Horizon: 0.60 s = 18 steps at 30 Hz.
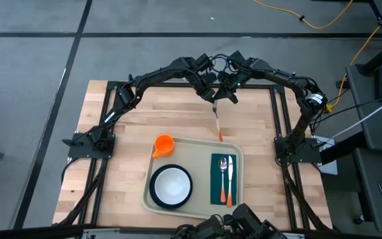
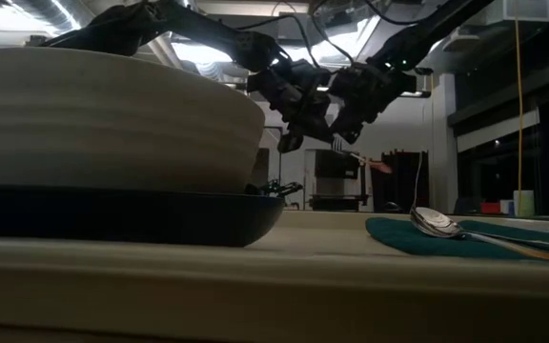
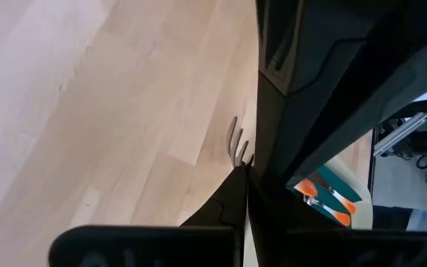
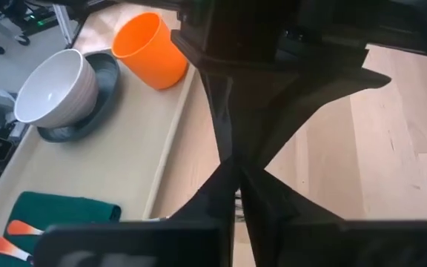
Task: Set up tray
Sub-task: Put the orange fork on the dark green napkin to the left of the orange spoon
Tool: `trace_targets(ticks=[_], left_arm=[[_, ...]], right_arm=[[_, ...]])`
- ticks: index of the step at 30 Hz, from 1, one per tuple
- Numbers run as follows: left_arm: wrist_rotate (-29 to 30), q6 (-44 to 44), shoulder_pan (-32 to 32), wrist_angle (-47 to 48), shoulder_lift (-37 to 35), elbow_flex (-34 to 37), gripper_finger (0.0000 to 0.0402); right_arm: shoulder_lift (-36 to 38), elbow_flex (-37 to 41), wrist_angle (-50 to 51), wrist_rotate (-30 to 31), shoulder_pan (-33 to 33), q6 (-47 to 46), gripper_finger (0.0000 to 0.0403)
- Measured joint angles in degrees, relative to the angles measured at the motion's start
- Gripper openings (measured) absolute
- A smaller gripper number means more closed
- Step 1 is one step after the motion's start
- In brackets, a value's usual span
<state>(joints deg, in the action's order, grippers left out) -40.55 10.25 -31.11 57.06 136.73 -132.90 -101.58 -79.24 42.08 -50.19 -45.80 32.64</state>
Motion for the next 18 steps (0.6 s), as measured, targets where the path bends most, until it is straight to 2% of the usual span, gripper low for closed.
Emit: trace_targets(ticks=[9, 18], left_arm=[[0.5, 0.1, 0.0, -0.7, 0.0, 0.0, 0.0002], [-1.1, 0.1, 0.9, -0.4, 0.0, 0.0, 0.0002]], right_arm=[[0.0, 0.0, -0.4, 1.8, -1.4, -0.4, 0.0029], [-0.1, -0.1, -2.4, 3.9, -5.1, -0.9, 0.0065]])
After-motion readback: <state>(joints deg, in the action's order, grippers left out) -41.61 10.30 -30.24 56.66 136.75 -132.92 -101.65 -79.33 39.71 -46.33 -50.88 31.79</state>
